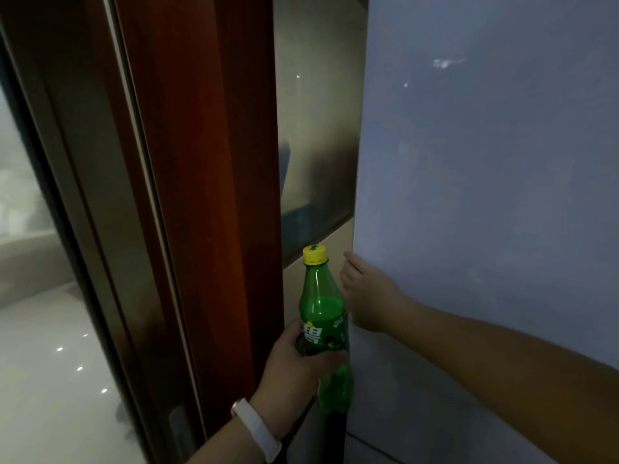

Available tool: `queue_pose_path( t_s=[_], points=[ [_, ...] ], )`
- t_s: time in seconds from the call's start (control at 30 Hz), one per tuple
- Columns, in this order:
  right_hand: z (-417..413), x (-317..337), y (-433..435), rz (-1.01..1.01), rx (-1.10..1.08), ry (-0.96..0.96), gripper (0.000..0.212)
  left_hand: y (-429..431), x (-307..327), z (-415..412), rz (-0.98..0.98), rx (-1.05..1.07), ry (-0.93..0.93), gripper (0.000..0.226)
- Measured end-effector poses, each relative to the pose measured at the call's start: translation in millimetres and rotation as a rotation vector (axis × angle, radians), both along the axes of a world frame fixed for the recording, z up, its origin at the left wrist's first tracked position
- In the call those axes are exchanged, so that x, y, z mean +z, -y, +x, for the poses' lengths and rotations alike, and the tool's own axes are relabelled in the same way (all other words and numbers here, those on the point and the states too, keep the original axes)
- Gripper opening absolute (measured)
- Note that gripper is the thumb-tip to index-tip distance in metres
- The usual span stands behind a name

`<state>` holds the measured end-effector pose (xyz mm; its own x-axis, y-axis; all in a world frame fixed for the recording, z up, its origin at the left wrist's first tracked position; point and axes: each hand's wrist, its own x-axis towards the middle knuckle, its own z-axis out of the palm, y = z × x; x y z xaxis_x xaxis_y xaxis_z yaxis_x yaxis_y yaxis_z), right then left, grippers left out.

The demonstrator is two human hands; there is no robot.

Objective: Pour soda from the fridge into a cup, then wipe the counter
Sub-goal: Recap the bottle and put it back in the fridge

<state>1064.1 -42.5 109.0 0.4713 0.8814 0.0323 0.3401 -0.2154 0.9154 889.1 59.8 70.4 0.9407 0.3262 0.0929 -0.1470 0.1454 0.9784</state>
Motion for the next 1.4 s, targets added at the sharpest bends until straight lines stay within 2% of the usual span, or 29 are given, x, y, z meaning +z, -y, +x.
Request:
queue_pose_path(
  t_s=[0.33,0.57,0.7,1.0,1.23,1.4],
  points=[
    [-86.7,0.2,15.6,0.095,0.027,-0.101,0.053,-25.9,4.1,-31.1,0.001,-0.079,0.057,0.048],
    [-140.3,-5.6,26.7,0.255,0.101,-0.168,0.044,-45.3,-17.3,-53.4,-0.019,-0.135,0.034,0.048],
    [-175.1,-6.8,39.2,0.311,0.050,-0.198,0.043,-46.1,-36.4,-63.1,-0.019,-0.197,0.001,0.047],
    [-262.3,-24.2,83.4,0.478,0.004,-0.124,0.021,-28.1,-48.3,-69.2,-0.011,-0.351,-0.002,0.045],
    [-331.1,-26.6,121.0,0.520,-0.093,-0.080,0.020,17.2,-50.0,-90.7,0.005,-0.452,0.020,0.043],
    [-383.1,-25.0,151.8,0.545,-0.251,-0.108,0.024,54.8,-41.3,-124.1,0.028,-0.519,0.014,0.042]
  ],
)
